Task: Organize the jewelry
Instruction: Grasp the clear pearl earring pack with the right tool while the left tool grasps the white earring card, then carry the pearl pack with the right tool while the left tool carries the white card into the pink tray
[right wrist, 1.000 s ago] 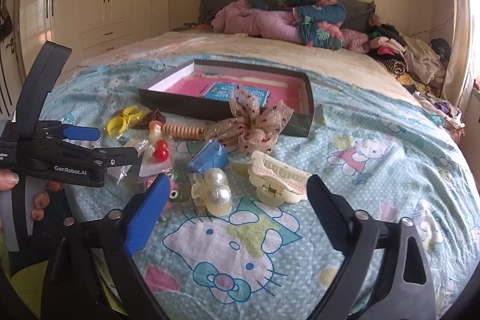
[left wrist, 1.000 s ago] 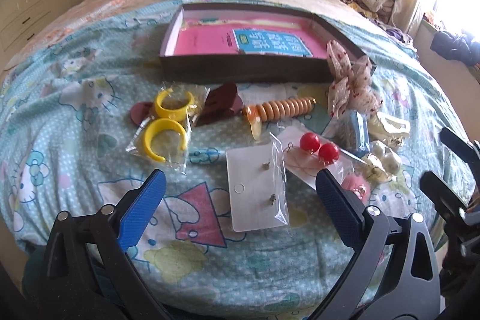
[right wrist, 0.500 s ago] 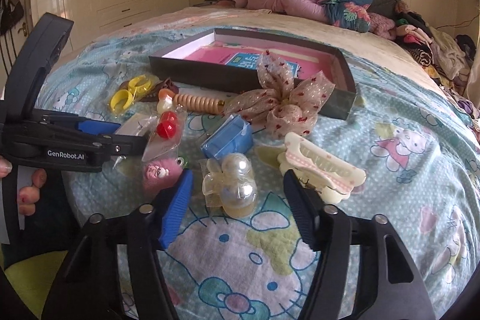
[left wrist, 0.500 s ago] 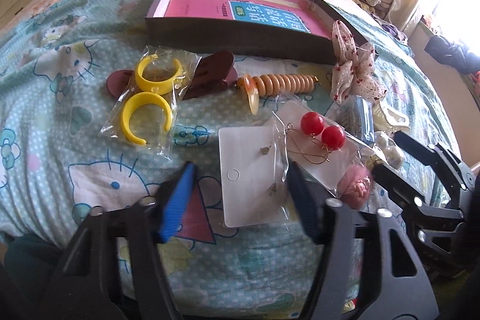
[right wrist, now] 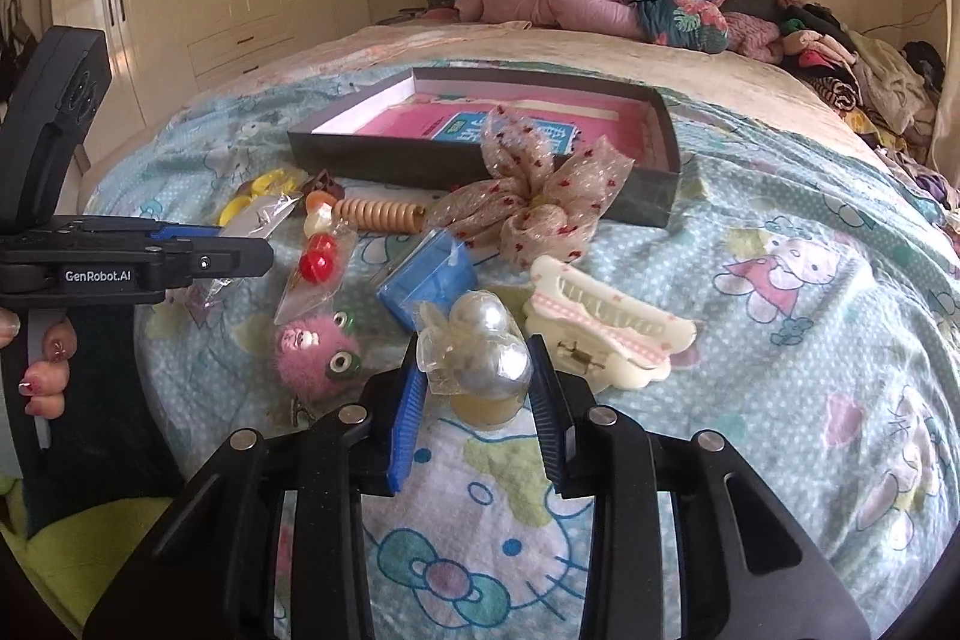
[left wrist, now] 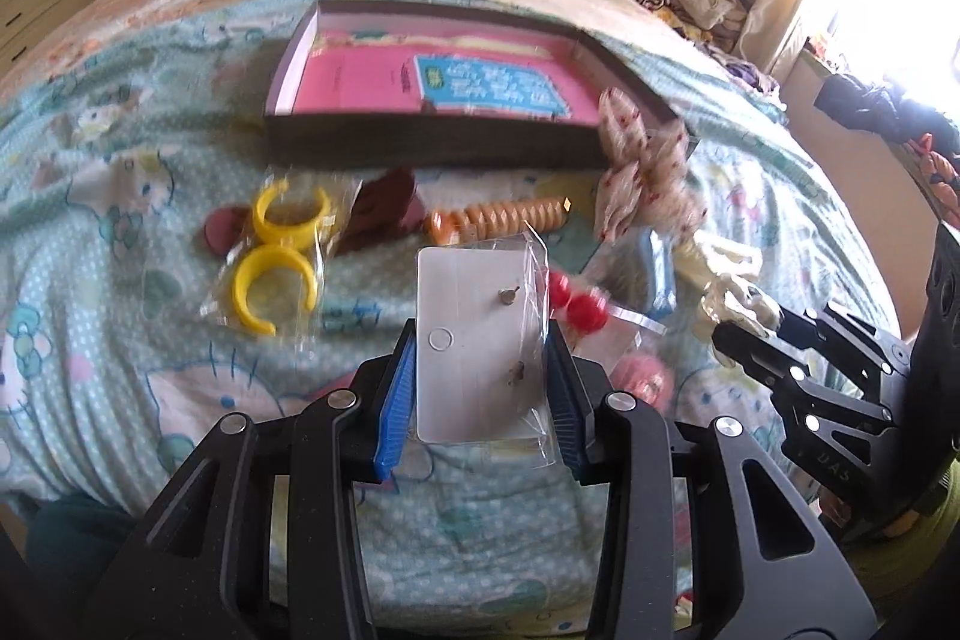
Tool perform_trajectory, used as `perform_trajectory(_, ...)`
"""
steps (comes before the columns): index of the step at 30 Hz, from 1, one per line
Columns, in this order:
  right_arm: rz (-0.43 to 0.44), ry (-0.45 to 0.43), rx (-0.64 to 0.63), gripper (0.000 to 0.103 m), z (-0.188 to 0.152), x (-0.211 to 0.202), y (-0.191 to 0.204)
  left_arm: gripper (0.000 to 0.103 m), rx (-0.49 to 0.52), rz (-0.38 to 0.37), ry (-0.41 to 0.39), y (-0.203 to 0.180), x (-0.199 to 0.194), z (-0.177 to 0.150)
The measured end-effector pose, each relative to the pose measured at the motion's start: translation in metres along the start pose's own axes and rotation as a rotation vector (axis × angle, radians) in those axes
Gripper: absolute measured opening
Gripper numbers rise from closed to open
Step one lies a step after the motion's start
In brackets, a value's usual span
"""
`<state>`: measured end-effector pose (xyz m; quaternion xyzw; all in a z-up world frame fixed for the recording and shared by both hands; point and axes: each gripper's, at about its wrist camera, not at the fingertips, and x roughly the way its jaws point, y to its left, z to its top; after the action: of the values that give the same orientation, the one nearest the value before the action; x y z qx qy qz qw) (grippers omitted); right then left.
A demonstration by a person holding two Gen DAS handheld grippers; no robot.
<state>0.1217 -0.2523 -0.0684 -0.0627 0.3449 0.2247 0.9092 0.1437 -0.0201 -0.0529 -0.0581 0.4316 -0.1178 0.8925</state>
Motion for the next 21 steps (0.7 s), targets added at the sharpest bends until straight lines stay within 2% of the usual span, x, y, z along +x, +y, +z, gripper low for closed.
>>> perform_trajectory(11, -0.051, -0.065, 0.006, 0.031, 0.031, -0.013, -0.016, 0.031, -0.004, -0.003, -0.082, 0.001, 0.003, 0.047)
perform_trajectory(21, -0.097, -0.124, 0.014, 0.031, 0.078, 0.005, -0.034, 0.031, -0.002, 0.033, -0.093, 0.009, 0.021, 0.081)
